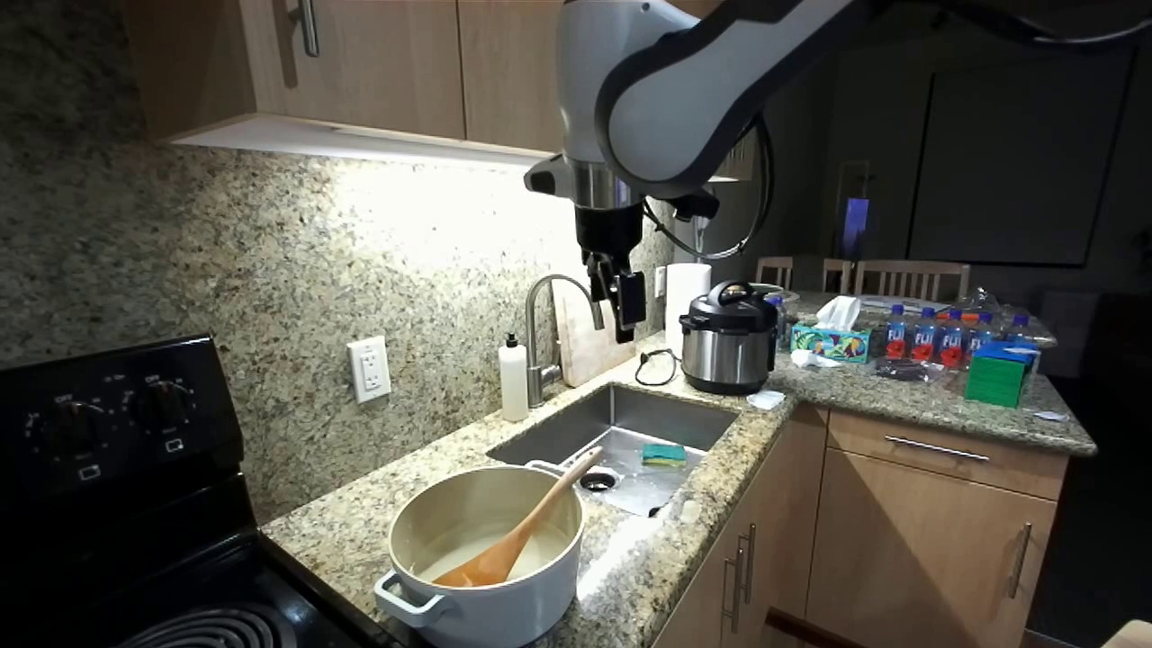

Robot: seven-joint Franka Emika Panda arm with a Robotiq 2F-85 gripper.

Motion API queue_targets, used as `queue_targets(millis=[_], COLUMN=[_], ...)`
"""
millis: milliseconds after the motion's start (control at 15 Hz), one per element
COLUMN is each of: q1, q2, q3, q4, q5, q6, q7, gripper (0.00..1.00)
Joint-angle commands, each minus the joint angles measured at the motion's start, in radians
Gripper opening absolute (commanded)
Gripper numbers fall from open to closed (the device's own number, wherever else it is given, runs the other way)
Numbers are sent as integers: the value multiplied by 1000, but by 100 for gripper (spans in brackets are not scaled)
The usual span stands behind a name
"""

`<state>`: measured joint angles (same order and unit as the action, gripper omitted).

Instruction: Use the wooden spatula to stir the water in the pot.

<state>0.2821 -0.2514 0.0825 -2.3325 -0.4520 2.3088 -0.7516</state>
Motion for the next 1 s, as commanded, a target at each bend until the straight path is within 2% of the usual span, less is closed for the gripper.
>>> queue_targets(millis=[0, 400, 467, 600, 667, 800, 933], q1=[-32, -38, -15, -15, -60, -81, -103], q2=[3, 139, 159, 202, 222, 238, 261], q3=[30, -15, -51, -77, -41, -35, -28], q4=[31, 156, 157, 163, 170, 155, 146], q5=[-10, 77, 100, 156, 189, 230, 238], q6=[-29, -10, 14, 34, 29, 43, 84], q7=[-39, -469, -538, -681, -752, -872, -938], gripper=[100, 100, 100, 100, 100, 100, 100])
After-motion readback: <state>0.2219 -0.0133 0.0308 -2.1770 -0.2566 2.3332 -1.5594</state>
